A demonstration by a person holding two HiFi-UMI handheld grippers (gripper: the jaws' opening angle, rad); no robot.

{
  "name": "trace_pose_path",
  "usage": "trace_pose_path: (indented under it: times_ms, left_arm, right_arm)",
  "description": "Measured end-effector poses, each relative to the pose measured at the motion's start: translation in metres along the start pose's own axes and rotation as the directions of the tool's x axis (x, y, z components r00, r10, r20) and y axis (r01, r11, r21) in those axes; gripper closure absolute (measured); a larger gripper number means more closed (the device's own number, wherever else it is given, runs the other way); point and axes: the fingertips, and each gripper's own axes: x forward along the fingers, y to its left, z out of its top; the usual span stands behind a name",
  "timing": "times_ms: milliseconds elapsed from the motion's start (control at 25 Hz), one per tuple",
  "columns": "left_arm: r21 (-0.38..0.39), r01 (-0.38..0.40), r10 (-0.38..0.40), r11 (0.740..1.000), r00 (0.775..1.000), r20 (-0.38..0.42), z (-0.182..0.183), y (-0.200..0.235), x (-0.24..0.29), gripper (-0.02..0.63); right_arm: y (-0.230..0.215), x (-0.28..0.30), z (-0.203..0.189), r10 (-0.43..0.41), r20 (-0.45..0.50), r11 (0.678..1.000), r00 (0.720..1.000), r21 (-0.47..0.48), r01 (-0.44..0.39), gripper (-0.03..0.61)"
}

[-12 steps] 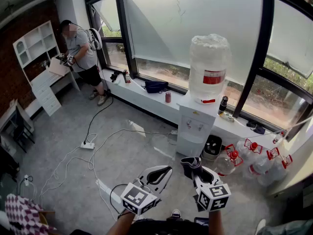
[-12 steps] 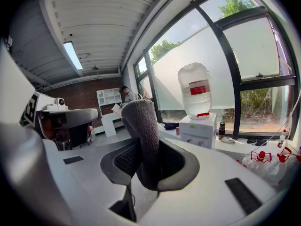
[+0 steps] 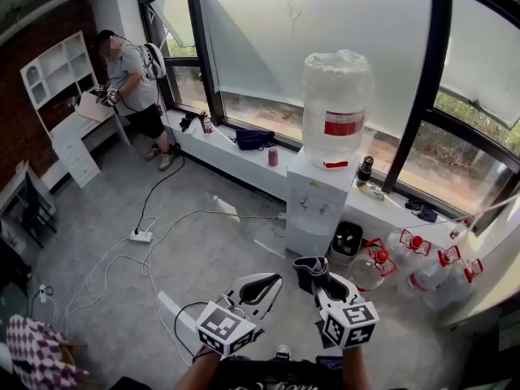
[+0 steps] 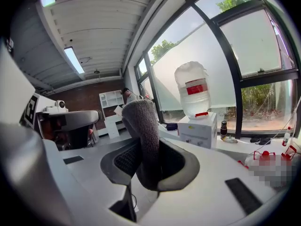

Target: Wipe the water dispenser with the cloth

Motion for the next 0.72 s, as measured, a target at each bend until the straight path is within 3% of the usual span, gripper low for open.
trace_pose_path:
  times_ms: [200, 720]
  left_arm:
    - [-0.008, -0.018, 0.018, 1.000, 1.000, 0.002, -0.003, 0.002, 0.009, 0.594]
    - [-0.044, -0.006, 0.004, 0.999, 0.999, -0.050, -0.020, 0.040, 0.044, 0.594]
  right_arm:
    - [-0.011, -0.001, -0.004, 0.021, 0.003, 1.000, 1.000, 0.023, -0.021, 0.472]
    - [-0.050, 0.030, -0.019, -0.036, -0.059, 0.995, 0.998, 0.086, 0.041, 0.472]
